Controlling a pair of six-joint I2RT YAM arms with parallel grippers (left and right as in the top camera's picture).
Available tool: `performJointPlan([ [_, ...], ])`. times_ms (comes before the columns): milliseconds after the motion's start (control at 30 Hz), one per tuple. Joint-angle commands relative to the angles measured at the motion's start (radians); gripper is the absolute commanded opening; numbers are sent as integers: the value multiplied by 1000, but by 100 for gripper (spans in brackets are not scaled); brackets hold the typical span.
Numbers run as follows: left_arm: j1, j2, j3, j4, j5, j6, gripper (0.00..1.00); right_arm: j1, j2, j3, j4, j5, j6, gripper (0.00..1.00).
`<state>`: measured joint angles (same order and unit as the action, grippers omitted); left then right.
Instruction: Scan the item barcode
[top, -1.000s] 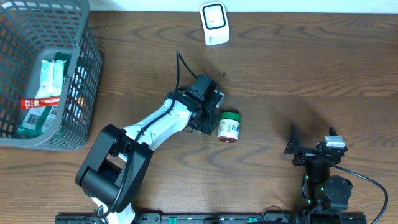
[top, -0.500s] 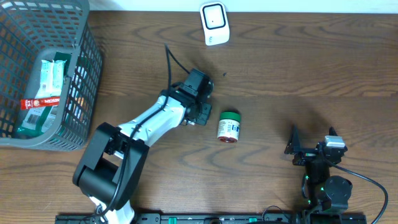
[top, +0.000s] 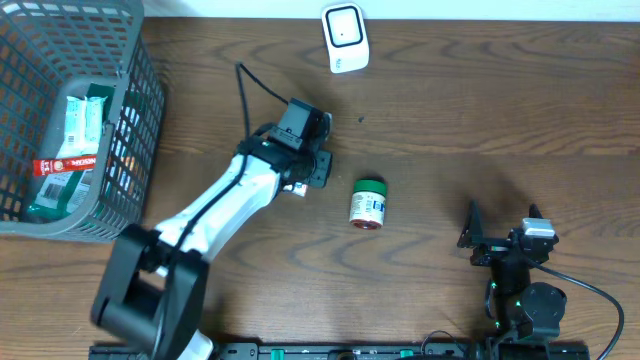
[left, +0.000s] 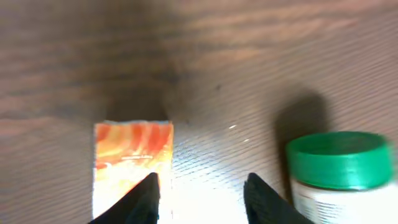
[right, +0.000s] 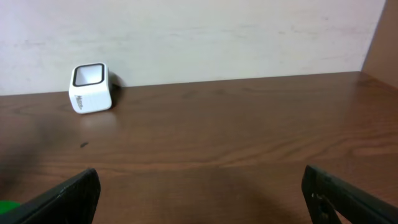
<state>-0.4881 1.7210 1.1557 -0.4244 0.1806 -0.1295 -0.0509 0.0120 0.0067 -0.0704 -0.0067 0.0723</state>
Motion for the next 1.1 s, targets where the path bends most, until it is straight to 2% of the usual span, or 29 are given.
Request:
performJointPlan([
  [0, 0, -4, 21, -21, -6, 55, 48, -7, -5, -2, -3, 2, 13, 99],
  [133, -1, 25, 14, -50, -66, 58, 49, -7, -5, -2, -3, 2, 13, 99],
  [400, -2, 99, 5, -47, -73, 58, 49, -7, -5, -2, -3, 2, 13, 99],
  [533, -2, 109, 5, -47, -123, 57, 48, -7, -5, -2, -3, 2, 13, 99],
  [867, -43, 109, 4, -46, -132, 57, 48, -7, -5, -2, -3, 2, 13, 99],
  [1067, -91, 113, 4, -45, -276, 38, 47, -7, -5, -2, -3, 2, 13, 99],
])
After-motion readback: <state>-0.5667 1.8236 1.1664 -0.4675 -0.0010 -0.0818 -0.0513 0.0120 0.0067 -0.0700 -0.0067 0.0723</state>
